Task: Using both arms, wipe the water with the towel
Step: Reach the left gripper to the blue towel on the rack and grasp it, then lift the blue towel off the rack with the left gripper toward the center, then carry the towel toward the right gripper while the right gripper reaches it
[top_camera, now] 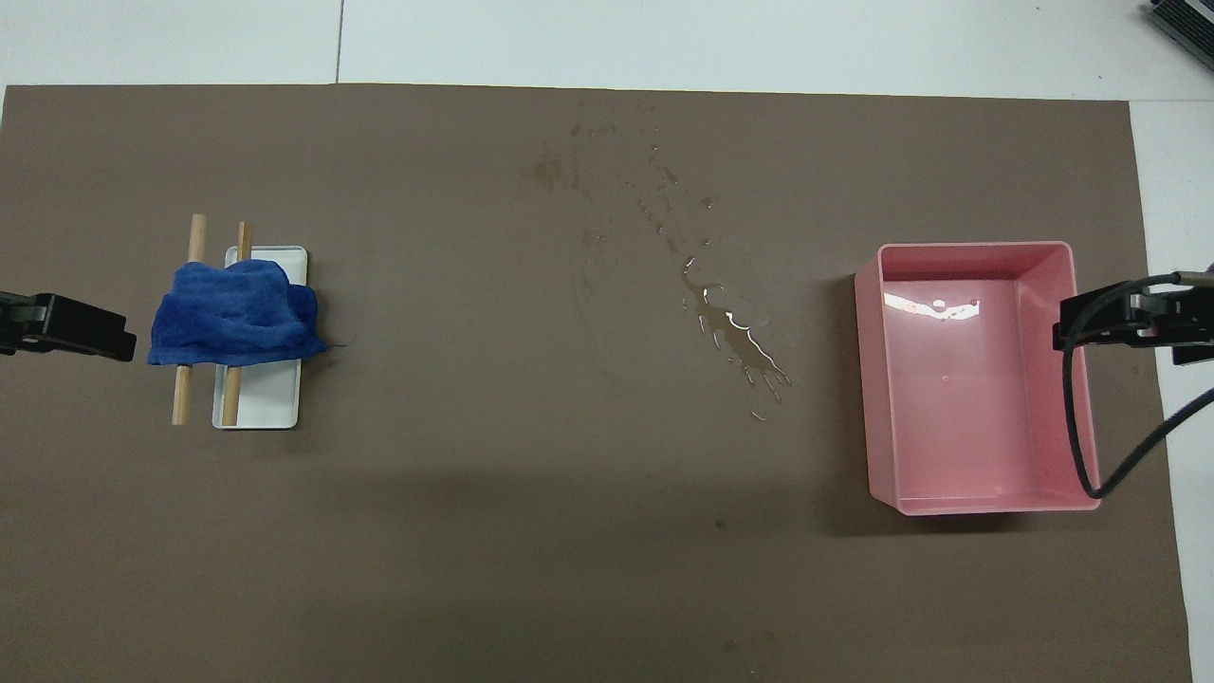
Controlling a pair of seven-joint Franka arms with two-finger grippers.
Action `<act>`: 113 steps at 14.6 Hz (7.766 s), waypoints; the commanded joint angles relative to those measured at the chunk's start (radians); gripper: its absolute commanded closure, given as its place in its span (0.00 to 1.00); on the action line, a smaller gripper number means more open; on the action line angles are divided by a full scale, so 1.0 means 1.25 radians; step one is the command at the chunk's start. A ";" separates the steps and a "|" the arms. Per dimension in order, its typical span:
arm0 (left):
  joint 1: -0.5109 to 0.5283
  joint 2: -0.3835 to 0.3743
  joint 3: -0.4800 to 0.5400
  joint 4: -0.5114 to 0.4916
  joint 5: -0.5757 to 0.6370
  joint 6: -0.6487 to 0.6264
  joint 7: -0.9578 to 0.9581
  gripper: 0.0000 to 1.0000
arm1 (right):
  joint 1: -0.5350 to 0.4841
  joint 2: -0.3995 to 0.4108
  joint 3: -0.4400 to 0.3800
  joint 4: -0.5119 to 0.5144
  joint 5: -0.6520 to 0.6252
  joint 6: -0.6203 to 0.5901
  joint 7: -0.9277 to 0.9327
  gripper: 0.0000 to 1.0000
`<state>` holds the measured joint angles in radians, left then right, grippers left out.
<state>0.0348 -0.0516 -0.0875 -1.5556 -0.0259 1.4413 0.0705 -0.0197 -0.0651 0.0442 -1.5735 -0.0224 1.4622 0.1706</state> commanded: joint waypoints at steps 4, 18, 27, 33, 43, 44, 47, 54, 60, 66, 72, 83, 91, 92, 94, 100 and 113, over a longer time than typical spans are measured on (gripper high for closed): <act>-0.008 -0.013 0.005 -0.001 0.011 -0.013 0.011 0.00 | -0.001 -0.028 0.005 -0.031 -0.007 0.002 0.001 0.00; -0.001 0.014 0.005 -0.275 0.107 0.449 -0.148 0.00 | -0.001 -0.031 0.005 -0.040 -0.004 -0.001 0.011 0.00; 0.004 0.092 0.007 -0.373 0.170 0.618 -0.199 0.00 | -0.001 -0.033 0.005 -0.040 -0.004 -0.002 0.007 0.00; 0.003 0.076 0.007 -0.400 0.170 0.615 -0.227 0.05 | -0.001 -0.033 0.005 -0.040 -0.003 -0.002 0.006 0.00; 0.004 0.077 0.007 -0.391 0.170 0.603 -0.223 1.00 | -0.004 -0.033 0.004 -0.037 -0.002 0.014 0.011 0.00; 0.004 0.077 0.007 -0.388 0.170 0.593 -0.222 1.00 | -0.004 -0.033 0.004 -0.037 -0.002 0.016 0.012 0.00; 0.003 0.084 0.005 -0.336 0.172 0.530 -0.220 1.00 | -0.004 -0.033 0.004 -0.037 0.000 0.028 0.015 0.00; 0.020 0.085 0.010 -0.144 -0.058 0.246 -0.250 1.00 | -0.012 -0.033 0.004 -0.040 0.000 0.030 0.015 0.00; 0.043 0.052 0.011 -0.120 -0.364 0.166 -0.604 1.00 | -0.009 -0.033 0.004 -0.038 0.000 0.032 0.016 0.00; 0.013 0.041 -0.013 -0.134 -0.550 0.194 -0.989 1.00 | -0.003 -0.031 0.004 -0.038 0.000 0.045 0.017 0.00; -0.046 0.036 -0.027 -0.132 -0.639 0.286 -1.193 1.00 | -0.001 -0.033 0.004 -0.040 0.000 0.044 0.016 0.00; -0.111 0.008 -0.032 -0.181 -0.762 0.407 -1.264 1.00 | 0.000 -0.034 0.006 -0.037 0.001 0.046 0.039 0.00; -0.145 0.002 -0.033 -0.189 -0.762 0.420 -1.265 1.00 | 0.081 -0.025 0.026 -0.033 0.224 0.093 0.761 0.00; -0.153 0.001 -0.034 -0.190 -0.762 0.429 -1.268 1.00 | 0.081 -0.024 0.026 -0.032 0.263 0.120 0.869 0.00; -0.179 0.001 -0.034 -0.190 -0.762 0.457 -1.280 1.00 | 0.104 -0.009 0.039 -0.030 0.306 0.182 1.062 0.00; -0.238 -0.004 -0.036 -0.190 -0.779 0.553 -1.304 1.00 | 0.225 0.070 0.040 0.005 0.368 0.364 1.429 0.00; -0.274 -0.041 -0.040 -0.191 -0.797 0.527 -1.336 1.00 | 0.351 0.102 0.041 0.001 0.363 0.444 1.525 0.00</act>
<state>-0.2976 -0.0708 -0.1488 -1.7653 -0.9987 2.1211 -1.5880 0.3989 0.0606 0.0952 -1.5801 0.4169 2.0071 2.0752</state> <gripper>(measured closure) 0.863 0.000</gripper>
